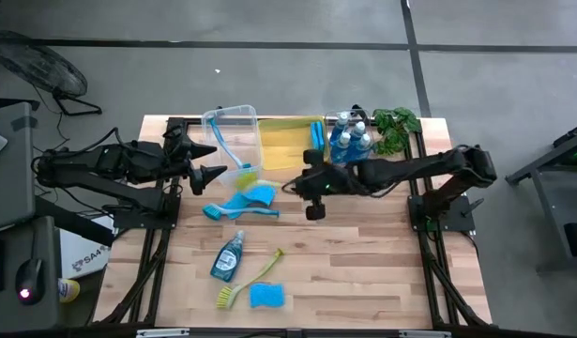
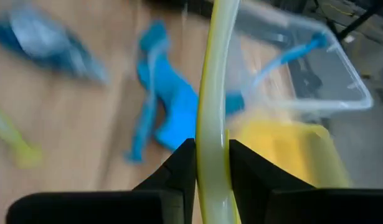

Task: Pick & Place Kitchen Sink Supplies
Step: Put the yellow dish brush into the white bin

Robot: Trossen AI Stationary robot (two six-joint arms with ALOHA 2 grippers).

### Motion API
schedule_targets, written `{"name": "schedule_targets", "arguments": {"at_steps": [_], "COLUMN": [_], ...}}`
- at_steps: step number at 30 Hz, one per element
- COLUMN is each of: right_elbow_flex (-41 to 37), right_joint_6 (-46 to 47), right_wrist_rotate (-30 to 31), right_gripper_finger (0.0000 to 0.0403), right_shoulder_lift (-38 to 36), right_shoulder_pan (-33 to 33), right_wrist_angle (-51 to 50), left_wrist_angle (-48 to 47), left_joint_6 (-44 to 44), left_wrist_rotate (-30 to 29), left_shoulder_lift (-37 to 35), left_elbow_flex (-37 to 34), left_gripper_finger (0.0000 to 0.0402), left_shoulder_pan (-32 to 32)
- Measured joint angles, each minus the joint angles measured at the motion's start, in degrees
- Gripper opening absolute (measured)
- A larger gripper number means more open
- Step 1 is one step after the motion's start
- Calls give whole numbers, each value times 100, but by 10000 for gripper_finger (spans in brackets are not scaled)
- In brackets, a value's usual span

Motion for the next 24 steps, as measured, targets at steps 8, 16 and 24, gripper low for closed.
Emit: {"name": "schedule_targets", "arguments": {"at_steps": [8, 16, 24], "right_elbow_flex": [7, 9, 9], "right_joint_6": [2065, 2906, 2985], "right_wrist_rotate": [-1211, -1580, -1473], "right_gripper_finger": [76, 73, 74], "right_shoulder_lift": [-384, -374, -363], "right_shoulder_pan": [-323, -455, -453], "right_wrist_angle": [1239, 2294, 2302], "left_wrist_angle": [113, 1424, 3007], "left_joint_6": [109, 524, 966], "left_wrist_rotate": [38, 133, 78], "left_shoulder_lift": [306, 815, 1401], "left_elbow_flex": [0, 0, 2], "left_gripper_finger": [376, 376, 376], "left_shoulder_pan": [0, -2, 0]}}
